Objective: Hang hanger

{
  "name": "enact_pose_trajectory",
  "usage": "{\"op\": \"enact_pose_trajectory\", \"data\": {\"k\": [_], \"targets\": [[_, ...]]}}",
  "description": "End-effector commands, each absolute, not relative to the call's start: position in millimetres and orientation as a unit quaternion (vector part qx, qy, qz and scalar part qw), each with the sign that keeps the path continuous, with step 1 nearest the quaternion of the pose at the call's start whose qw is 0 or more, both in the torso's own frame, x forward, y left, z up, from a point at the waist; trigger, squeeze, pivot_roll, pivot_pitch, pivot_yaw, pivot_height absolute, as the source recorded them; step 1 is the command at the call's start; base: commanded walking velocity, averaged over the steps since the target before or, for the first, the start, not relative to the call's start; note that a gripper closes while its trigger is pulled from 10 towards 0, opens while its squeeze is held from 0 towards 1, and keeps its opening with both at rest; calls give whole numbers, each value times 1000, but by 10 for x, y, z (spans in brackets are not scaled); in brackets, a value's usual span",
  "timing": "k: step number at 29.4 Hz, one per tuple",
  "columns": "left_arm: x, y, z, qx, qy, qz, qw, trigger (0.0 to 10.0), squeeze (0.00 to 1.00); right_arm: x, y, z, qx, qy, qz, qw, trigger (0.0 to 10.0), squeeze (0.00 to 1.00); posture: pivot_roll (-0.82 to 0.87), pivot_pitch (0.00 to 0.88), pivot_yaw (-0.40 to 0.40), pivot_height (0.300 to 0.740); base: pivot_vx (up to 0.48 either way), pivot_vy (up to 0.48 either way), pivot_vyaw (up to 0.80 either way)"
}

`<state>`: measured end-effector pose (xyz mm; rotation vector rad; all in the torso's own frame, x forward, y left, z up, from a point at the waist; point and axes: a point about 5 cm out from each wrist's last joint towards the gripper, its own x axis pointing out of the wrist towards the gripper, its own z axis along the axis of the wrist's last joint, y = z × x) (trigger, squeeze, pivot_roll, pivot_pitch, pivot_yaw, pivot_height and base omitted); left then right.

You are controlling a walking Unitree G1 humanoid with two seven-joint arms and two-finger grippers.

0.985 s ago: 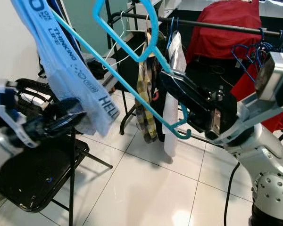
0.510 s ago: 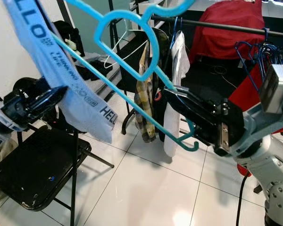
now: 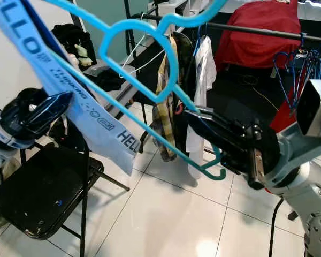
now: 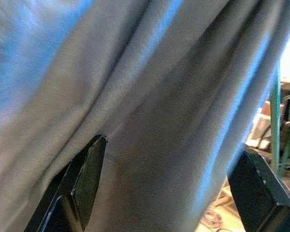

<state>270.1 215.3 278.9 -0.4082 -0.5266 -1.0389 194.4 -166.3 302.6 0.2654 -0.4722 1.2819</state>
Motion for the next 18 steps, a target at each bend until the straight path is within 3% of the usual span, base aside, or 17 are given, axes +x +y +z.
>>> {"op": "enact_pose_trajectory", "data": {"k": [1, 3, 4, 5, 6, 13, 18], "targets": [[2693, 2081, 2809, -196, -246, -499, 808, 10000, 0, 1888, -1615, 3031, 117, -216, 607, 756, 10000, 0, -79, 104, 76, 740, 0, 0, 0], [2701, 2033, 2794, -204, -243, -504, 804, 10000, 0, 1886, -1610, 3021, 117, -214, 608, 756, 10000, 0, -82, 100, 75, 740, 0, 0, 0], [2705, 2000, 2783, -208, -241, -507, 801, 4941, 0, 1885, -1608, 3014, 117, -212, 608, 756, 10000, 0, -82, 100, 75, 740, 0, 0, 0], [2707, 1984, 2776, -212, -241, -510, 798, 4941, 0, 1889, -1613, 3005, 115, -210, 605, 759, 10000, 0, -85, 96, 76, 740, 0, 0, 0], [2713, 1986, 2776, -214, -241, -509, 798, 0, 0, 1906, -1634, 2988, 108, -205, 596, 769, 10000, 0, -85, 96, 76, 740, 0, 0, 0], [2746, 2052, 2779, -201, -239, -492, 813, 0, 0, 1952, -1711, 2931, 88, -187, 569, 796, 10000, 0, -86, 91, 77, 740, 0, 0, 0], [2838, 2183, 2750, -151, -225, -444, 854, 0, 0, 1942, -1858, 2845, 58, -153, 540, 825, 10000, 0, -92, 91, 79, 740, 0, 0, 0]]}}
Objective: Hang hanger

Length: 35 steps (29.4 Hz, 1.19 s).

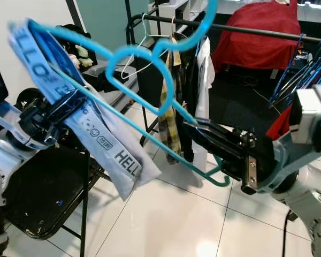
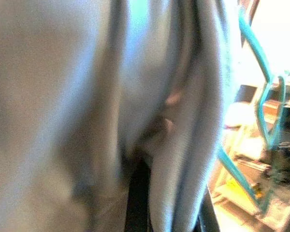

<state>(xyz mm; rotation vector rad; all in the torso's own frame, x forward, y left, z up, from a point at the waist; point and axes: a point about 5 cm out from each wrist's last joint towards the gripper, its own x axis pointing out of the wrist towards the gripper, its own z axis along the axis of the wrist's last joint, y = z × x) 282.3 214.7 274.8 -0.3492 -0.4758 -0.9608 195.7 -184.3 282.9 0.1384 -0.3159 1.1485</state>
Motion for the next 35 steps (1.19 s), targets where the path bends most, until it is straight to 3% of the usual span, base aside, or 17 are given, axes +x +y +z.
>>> {"op": "enact_pose_trajectory", "data": {"k": [1, 7, 14, 16, 18, 20, 24, 29, 35], "targets": [[2864, 2213, 2739, -136, -220, -428, 866, 0, 0, 1933, -1894, 2825, 51, -143, 534, 832, 10000, 0, -92, 91, 79, 740, 0, 0, 0], [2996, 2302, 2699, -48, -203, -365, 907, 0, 0, 1832, -2111, 2724, 14, -89, 506, 858, 10000, 0, -98, 96, 86, 740, 0, 0, 0], [3079, 2334, 2648, 27, -187, -326, 926, 0, 0, 1746, -2235, 2717, 2, -73, 492, 868, 10000, 0, -106, 107, 92, 740, 0, 0, 0], [3162, 2375, 2624, 92, -179, -278, 939, 0, 0, 1698, -2280, 2680, 1, -56, 489, 870, 10000, 0, -109, 112, 96, 740, 0, 0, 0], [3162, 2375, 2624, 92, -179, -278, 939, 0, 0, 1698, -2280, 2680, 1, -56, 489, 870, 10000, 0, -109, 112, 96, 740, 0, 0, 0], [3222, 2410, 2659, 164, -190, -226, 941, 0, 0, 1681, -2293, 2593, -9, -25, 485, 874, 10000, 0, -108, 115, 96, 740, 0, 0, 0], [3249, 2426, 2725, 224, -212, -183, 934, 0, 0, 1755, -2353, 2514, -40, 3, 448, 893, 10000, 0, -110, 115, 96, 740, 0, 0, 0], [3262, 2422, 2760, 244, -227, -163, 929, 0, 0, 1874, -2412, 2503, -69, 1, 407, 911, 10000, 0, -108, 117, 91, 740, 0, 0, 0], [3266, 2414, 2768, 230, -236, -160, 931, 0, 0, 1905, -2404, 2451, -77, 17, 402, 912, 10000, 0, -106, 117, 86, 740, 0, 0, 0]]}}
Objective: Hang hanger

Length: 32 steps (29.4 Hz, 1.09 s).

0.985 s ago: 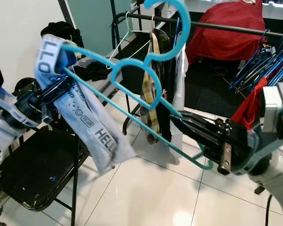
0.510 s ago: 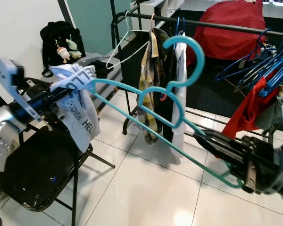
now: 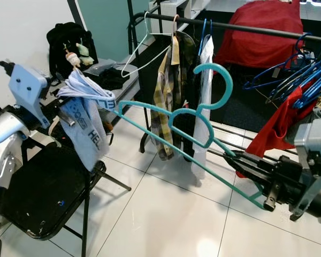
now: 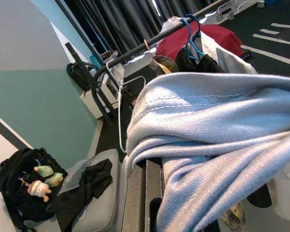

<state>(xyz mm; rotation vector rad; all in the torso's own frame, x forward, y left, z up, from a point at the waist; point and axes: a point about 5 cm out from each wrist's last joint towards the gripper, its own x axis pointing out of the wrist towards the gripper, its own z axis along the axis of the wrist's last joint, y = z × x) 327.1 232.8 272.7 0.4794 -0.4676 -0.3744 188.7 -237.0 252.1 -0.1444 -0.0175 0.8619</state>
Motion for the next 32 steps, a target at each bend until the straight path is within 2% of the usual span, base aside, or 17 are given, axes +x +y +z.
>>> {"op": "enact_pose_trajectory", "data": {"k": [1, 3, 8, 9, 10, 11, 12, 13, 14, 16, 17, 20, 25, 29, 31, 32], "targets": [[3266, 2414, 2768, 230, -236, -160, 931, 0, 0, 1905, -2404, 2451, -77, 17, 402, 912, 10000, 0, -106, 117, 86, 740, 0, 0, 0], [3274, 2378, 2789, 209, -250, -164, 931, 0, 0, 1929, -2405, 2355, -86, 46, 396, 913, 10000, 0, -105, 119, 84, 740, 0, 0, 0], [3278, 2281, 2776, 190, -254, -189, 929, 0, 0, 1972, -2402, 2346, -85, 41, 387, 917, 10000, 0, -105, 119, 83, 740, 0, 0, 0], [3268, 2147, 2721, 177, -247, -224, 926, 0, 0, 1997, -2388, 2387, -82, 20, 386, 919, 10000, 0, -103, 118, 82, 740, 0, 0, 0], [3268, 2147, 2721, 177, -247, -224, 926, 0, 0, 1997, -2388, 2387, -82, 20, 386, 919, 10000, 0, -103, 118, 82, 740, 0, 0, 0], [3240, 1957, 2606, 174, -231, -273, 918, 706, 0, 2020, -2356, 2460, -71, -12, 390, 918, 10000, 0, -103, 118, 82, 740, 0, 0, 0], [3240, 1957, 2606, 174, -231, -273, 918, 706, 0, 2020, -2356, 2460, -71, -12, 390, 918, 10000, 0, -103, 118, 82, 740, 0, 0, 0], [3194, 1759, 2470, 173, -211, -324, 906, 1490, 0, 2036, -2324, 2553, -55, -49, 395, 916, 10000, 0, -102, 117, 81, 740, 0, 0, 0], [3194, 1759, 2470, 173, -211, -324, 906, 1490, 0, 2036, -2324, 2553, -55, -49, 395, 916, 10000, 0, -102, 117, 81, 740, 0, 0, 0], [3128, 1547, 2290, 175, -183, -379, 890, 1647, 0, 2035, -2298, 2698, -24, -101, 406, 908, 10000, 0, -104, 117, 80, 740, 0, 0, 0], [3128, 1547, 2290, 175, -183, -379, 890, 1647, 0, 2035, -2298, 2698, -24, -101, 406, 908, 10000, 0, -104, 117, 80, 740, 0, 0, 0], [3107, 1460, 2151, 185, -159, -399, 884, 2706, 0, 1992, -2297, 2835, 9, -146, 422, 895, 10000, 0, -103, 116, 80, 740, 0, 0, 0], [3128, 1460, 2114, 198, -154, -393, 885, 2667, 0, 1976, -2280, 2816, 4, -138, 431, 892, 10000, 0, -109, 115, 80, 740, 0, 0, 0], [3192, 1519, 2135, 217, -157, -364, 892, 2431, 0, 1992, -2258, 2608, -35, -62, 433, 899, 10000, 0, -109, 113, 79, 740, 0, 0, 0], [3192, 1519, 2135, 217, -157, -364, 892, 2431, 0, 1992, -2258, 2608, -35, -62, 433, 899, 10000, 0, -109, 113, 79, 740, 0, 0, 0], [3236, 1584, 2163, 233, -158, -339, 898, 2157, 0, 1992, -2275, 2480, -51, -10, 431, 901, 10000, 0, -112, 109, 77, 740, 0, 0, 0]]}}
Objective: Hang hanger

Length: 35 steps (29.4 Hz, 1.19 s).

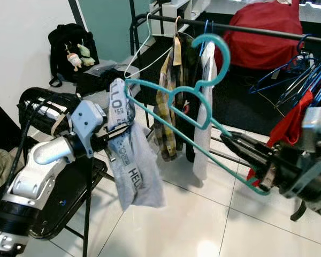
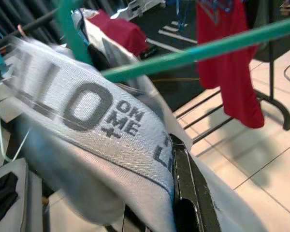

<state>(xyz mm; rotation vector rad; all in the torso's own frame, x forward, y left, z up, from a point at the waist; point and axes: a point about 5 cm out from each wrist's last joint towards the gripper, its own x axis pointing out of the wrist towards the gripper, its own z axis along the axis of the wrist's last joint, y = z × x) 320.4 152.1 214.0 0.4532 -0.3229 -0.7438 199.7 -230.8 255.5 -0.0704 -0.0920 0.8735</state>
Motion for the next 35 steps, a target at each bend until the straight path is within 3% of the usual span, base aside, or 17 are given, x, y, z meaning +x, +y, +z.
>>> {"op": "enact_pose_trajectory", "data": {"k": [1, 4, 6, 10, 13, 20, 21, 24, 25, 30, 35], "targets": [[3285, 1690, 2211, 261, -160, -302, 903, 2118, 0, 1931, -2277, 2380, -56, 37, 448, 891, 10000, 0, -113, 108, 74, 740, 0, 0, 0], [3311, 1762, 2246, 279, -161, -277, 905, 2118, 0, 1884, -2277, 2328, -55, 65, 461, 883, 10000, 0, -113, 108, 74, 740, 0, 0, 0], [3331, 1843, 2276, 312, -162, -250, 902, 2706, 0, 1810, -2257, 2352, -40, 66, 486, 871, 10000, 0, -116, 105, 72, 740, 0, 0, 0], [3358, 1984, 2290, 371, -162, -202, 892, 2902, 0, 1718, -2225, 2623, 20, -14, 526, 850, 10000, 0, -122, 99, 70, 740, 0, 0, 0], [3367, 2012, 2302, 377, -165, -190, 892, 3176, 0, 1718, -2244, 2577, 3, 7, 523, 852, 10000, 0, -122, 100, 67, 740, 0, 0, 0], [3396, 2107, 2213, 410, -148, -162, 885, 3412, 0, 1723, -2316, 2705, 4, -38, 513, 857, 10000, 0, -120, 109, 67, 740, 0, 0, 0], [3401, 2143, 2202, 395, -147, -149, 895, 7255, 0, 1738, -2316, 2582, -21, 8, 504, 863, 10000, 0, -123, 113, 66, 740, 0, 0, 0], [3408, 2170, 2235, 365, -158, -129, 908, 7176, 0, 1751, -2332, 2356, -56, 90, 488, 867, 10000, 0, -124, 116, 63, 740, 0, 0, 0], [3408, 2161, 2278, 350, -169, -124, 913, 6627, 0, 1762, -2343, 2266, -66, 115, 480, 867, 10000, 0, -124, 116, 63, 740, 0, 0, 0], [3403, 2110, 2389, 324, -195, -126, 917, 5961, 0, 1799, -2345, 2163, -81, 143, 466, 869, 10000, 0, -119, 116, 62, 740, 0, 0, 0], [3379, 1932, 2528, 275, -233, -163, 918, 5608, 0, 2090, -2511, 2002, -152, 167, 344, 911, 10000, 0, -123, 118, 62, 740, 0, 0, 0]]}}
